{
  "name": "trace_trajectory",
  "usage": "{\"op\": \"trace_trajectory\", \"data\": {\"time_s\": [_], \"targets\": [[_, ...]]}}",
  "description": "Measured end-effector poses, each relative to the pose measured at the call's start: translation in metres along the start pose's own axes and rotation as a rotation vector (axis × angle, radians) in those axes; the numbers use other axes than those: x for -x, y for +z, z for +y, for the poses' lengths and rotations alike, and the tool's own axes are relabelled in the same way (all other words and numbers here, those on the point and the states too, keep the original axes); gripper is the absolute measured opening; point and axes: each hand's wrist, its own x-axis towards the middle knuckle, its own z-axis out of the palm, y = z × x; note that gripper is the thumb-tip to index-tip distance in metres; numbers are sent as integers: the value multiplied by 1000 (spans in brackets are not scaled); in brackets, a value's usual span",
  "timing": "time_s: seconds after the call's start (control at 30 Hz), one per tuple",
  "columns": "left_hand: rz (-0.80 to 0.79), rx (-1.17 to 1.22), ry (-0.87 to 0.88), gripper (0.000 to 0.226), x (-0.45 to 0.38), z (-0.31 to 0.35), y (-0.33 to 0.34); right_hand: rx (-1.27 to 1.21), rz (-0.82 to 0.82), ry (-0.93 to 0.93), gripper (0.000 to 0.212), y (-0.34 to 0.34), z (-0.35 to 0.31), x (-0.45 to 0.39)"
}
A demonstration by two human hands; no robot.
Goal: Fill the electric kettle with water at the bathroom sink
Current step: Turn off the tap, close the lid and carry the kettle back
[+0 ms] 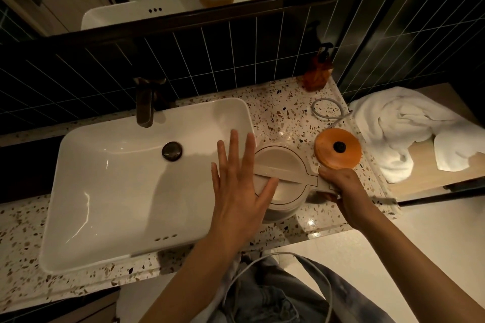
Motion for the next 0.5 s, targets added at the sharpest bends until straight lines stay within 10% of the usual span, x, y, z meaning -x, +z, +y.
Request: {"op": "trace_trajectory", "data": {"time_s": [0.17,0.5], "targets": [[-6,801,-343,96,-3,-6,-9,-16,27,-7,29,6,-5,2],[-124,1022,-475,53,-5,-15,-2,-69,101,-39,26,12,-3,7]]}}
